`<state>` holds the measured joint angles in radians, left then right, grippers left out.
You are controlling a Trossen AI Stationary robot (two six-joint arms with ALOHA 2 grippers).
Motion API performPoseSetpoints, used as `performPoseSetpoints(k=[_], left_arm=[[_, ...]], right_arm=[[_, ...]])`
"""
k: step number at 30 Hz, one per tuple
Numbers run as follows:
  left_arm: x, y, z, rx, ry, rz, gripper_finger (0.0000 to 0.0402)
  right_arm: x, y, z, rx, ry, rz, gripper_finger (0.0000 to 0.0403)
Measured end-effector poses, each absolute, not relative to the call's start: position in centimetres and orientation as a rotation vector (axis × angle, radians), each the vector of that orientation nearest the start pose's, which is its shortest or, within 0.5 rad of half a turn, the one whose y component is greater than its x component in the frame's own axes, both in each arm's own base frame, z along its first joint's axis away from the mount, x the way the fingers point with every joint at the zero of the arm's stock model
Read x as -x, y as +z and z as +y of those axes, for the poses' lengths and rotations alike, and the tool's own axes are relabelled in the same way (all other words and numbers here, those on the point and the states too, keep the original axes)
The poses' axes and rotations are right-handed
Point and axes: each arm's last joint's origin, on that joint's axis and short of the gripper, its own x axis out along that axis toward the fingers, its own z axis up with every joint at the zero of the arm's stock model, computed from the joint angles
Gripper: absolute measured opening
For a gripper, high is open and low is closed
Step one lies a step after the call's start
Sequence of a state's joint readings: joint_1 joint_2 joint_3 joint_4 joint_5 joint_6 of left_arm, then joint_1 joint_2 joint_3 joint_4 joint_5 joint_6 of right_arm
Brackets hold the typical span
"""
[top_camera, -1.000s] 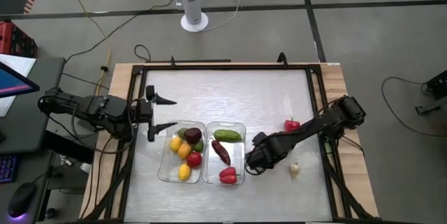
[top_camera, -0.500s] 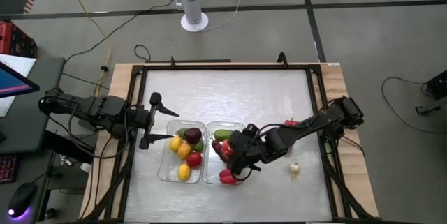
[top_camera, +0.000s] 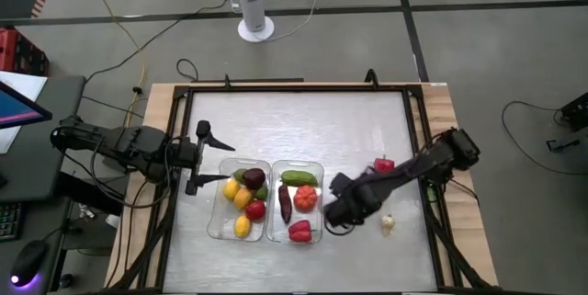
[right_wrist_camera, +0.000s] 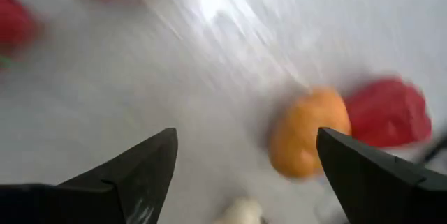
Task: Sort produce into baskets
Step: Put the mango into the right transparent bin
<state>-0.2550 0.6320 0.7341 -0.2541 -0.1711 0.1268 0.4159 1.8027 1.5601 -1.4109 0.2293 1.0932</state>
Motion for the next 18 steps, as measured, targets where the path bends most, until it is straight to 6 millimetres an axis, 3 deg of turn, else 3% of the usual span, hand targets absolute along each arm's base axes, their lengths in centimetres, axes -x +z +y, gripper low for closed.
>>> performPoseSetpoints(k=[8,18], left_arm=[[-13.7,33.0,-3.0,-0.136,-0.090,0.143,0.0320],[-13.7,32.9,-3.0,-0.138,-0.090,0.145,0.0320]], right_arm=[[-26.8,22.1,13.5,-0.353,-0.813,1.546,0.0352],[-23.2,20.9,11.3,-0.435,-0.869,1.436,0.0345]])
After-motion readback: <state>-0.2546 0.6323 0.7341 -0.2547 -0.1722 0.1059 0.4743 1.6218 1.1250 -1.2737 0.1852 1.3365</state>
